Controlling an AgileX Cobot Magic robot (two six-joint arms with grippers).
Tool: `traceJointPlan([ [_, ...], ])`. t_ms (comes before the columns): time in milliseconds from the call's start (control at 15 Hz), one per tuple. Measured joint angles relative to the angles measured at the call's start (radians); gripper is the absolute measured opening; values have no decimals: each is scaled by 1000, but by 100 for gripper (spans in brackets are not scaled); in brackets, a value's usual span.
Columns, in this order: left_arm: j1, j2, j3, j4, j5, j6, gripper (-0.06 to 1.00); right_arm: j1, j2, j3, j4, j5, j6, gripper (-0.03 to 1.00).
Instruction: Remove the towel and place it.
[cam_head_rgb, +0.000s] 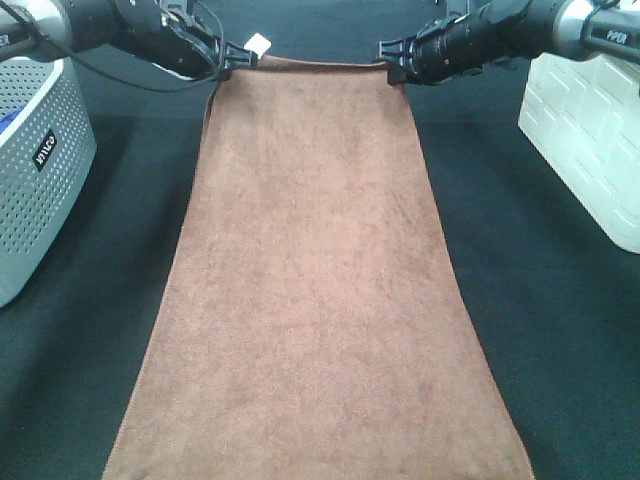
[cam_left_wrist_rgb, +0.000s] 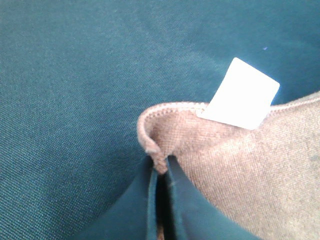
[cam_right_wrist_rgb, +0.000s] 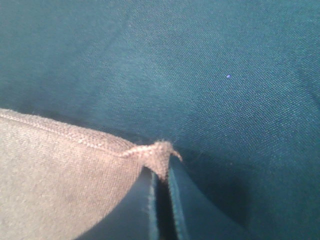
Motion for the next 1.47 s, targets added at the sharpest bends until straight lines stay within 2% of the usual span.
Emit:
traceJointPlan([
  [800, -6, 132, 0, -11, -139, 12, 0, 0, 174, -108, 88, -66, -57, 0],
  [1000, -13, 152, -2, -11, -165, 15, 0, 0, 194, -121, 102, -67, -58, 4],
  [1133, -17, 160, -3, -11, -177, 15, 0, 0, 194, -125, 107, -68, -58, 19],
  [1267, -17, 163, -3, -11, -177, 15, 4, -1, 194, -126, 107, -68, -58, 42],
  [1333, -15, 163, -3, -11, -179, 15, 7, -1, 194, -127, 107, -67, -58, 51],
  [1400, -15, 163, -4, -11, -183, 15, 14, -2, 194, -129, 107, -51, -58, 56],
  [1467, -15, 163, -4, -11, -184, 15, 19, -2, 194, -129, 107, -33, -58, 57],
])
